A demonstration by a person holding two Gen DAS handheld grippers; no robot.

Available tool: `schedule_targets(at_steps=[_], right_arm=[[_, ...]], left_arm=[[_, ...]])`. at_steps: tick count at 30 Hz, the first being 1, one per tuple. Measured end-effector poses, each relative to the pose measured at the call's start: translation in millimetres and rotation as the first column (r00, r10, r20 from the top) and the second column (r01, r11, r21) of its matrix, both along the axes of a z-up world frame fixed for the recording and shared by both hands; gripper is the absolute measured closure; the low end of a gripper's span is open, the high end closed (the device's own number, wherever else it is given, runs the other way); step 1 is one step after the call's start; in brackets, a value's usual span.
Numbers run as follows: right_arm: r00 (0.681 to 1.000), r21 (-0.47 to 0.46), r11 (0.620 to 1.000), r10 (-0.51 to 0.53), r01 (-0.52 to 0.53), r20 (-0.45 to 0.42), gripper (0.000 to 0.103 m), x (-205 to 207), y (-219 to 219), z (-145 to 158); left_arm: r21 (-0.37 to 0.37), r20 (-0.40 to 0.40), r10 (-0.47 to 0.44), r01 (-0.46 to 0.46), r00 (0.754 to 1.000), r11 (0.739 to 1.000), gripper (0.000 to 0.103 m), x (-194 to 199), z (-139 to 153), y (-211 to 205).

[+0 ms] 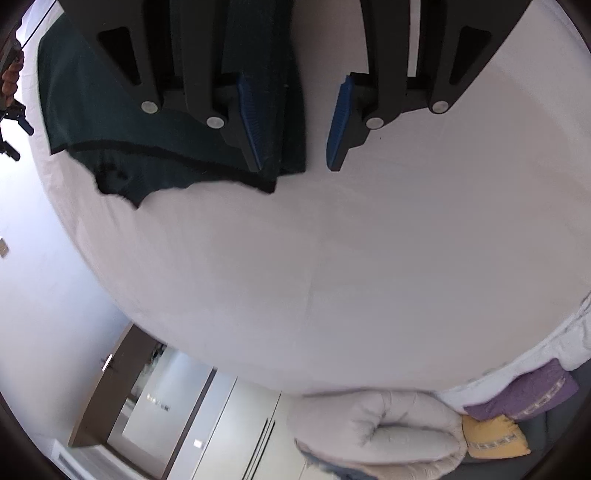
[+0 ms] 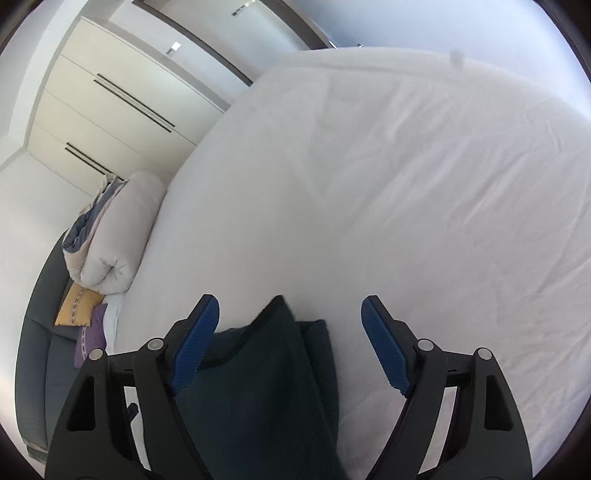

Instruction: Fold small clothes

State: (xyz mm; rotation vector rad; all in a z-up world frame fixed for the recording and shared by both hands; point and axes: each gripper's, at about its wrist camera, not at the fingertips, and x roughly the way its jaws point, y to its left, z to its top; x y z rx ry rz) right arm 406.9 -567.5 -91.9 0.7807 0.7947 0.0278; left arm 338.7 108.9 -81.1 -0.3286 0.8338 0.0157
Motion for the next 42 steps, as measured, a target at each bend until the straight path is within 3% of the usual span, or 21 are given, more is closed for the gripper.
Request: schedule_targets(at_steps=[5,9,10,12,14,17,22,24,27,29,30,33,37,42], right_arm=[[0.979,-0.133,0.970,0.204,-0.203,-0.008,0.040,-9.6,61.9,23.9],[0.951,-0.210,0.929,0.308,-0.304,-0.014,0.045,-19.5,115.2,17.6],[0.951,-0.239,0.921,0.307,-0.307,-0.038,0.051,-20.5,121.6,10.5],[0.971,-0.306,0.922,0.215,-0.238,-0.106,0.052,-27.7,117.8,-3.0],[0.980,-0.280,0.945,0.128,-0.167,-0.152,0.052,-38.5,98.3,-19.7],[0.975,-0.245,0.960,0.084,-0.134,-0.206,0.052,-65.5,70.3,-38.3],[0.992,-0.174,0.978,0.110,-0.118,-0.055,0.052,-108.3,51.6,-20.3],[0.988,-0.191,0.969,0.148,-0.155,-0.048,0.052,-110.6,57.8,-16.6],[0.968,-0.216,0.945,0.226,-0.244,-0.106,0.053,-105.3,77.3,-26.2],[0.956,-0.243,0.927,0.257,-0.285,-0.138,0.066,-102.3,88.3,-32.7],[0.951,-0.255,0.919,0.266,-0.299,-0.157,0.077,-101.2,95.0,-36.2],[0.952,-0.277,0.914,0.261,-0.298,-0.160,0.093,-108.3,80.7,-43.4],[0.959,-0.302,0.912,0.244,-0.277,-0.144,0.098,-122.1,77.7,-33.3],[0.960,-0.289,0.919,0.227,-0.266,-0.163,0.099,-146.3,73.0,-29.4]], left_arm=[[0.024,0.104,-0.081,0.079,0.991,0.997,0.064,-16.9,33.5,-32.5],[0.053,0.133,-0.199,0.194,0.971,0.980,0.041,-23.9,34.4,-72.7],[0.070,0.122,-0.220,0.212,0.968,0.975,0.040,-23.4,29.4,-80.2],[0.104,0.052,-0.225,0.219,0.973,0.970,0.038,-18.4,10.4,-84.8],[0.108,-0.056,-0.205,0.210,0.977,0.972,0.038,-14.2,-20.4,-78.2],[0.027,0.003,-0.187,0.187,0.982,0.982,0.037,-30.7,-30.2,-54.1],[-0.038,0.061,-0.149,0.152,0.987,0.988,0.037,-54.6,-13.7,-39.2],[-0.044,0.075,-0.141,0.145,0.987,0.989,0.036,-62.5,-9.2,-39.1],[-0.064,0.083,-0.155,0.160,0.984,0.985,0.034,-71.9,-6.6,-43.3],[-0.050,0.070,-0.168,0.172,0.983,0.984,0.032,-72.2,-11.1,-51.3],[-0.048,0.064,-0.171,0.175,0.983,0.983,0.032,-73.1,-12.6,-52.3],[-0.061,0.061,-0.169,0.172,0.984,0.983,0.032,-78.6,-14.4,-49.1],[-0.087,0.058,-0.160,0.164,0.985,0.983,0.032,-79.5,-15.2,-45.0],[-0.049,0.030,-0.186,0.187,0.982,0.981,0.032,-78.6,-22.8,-50.2]])
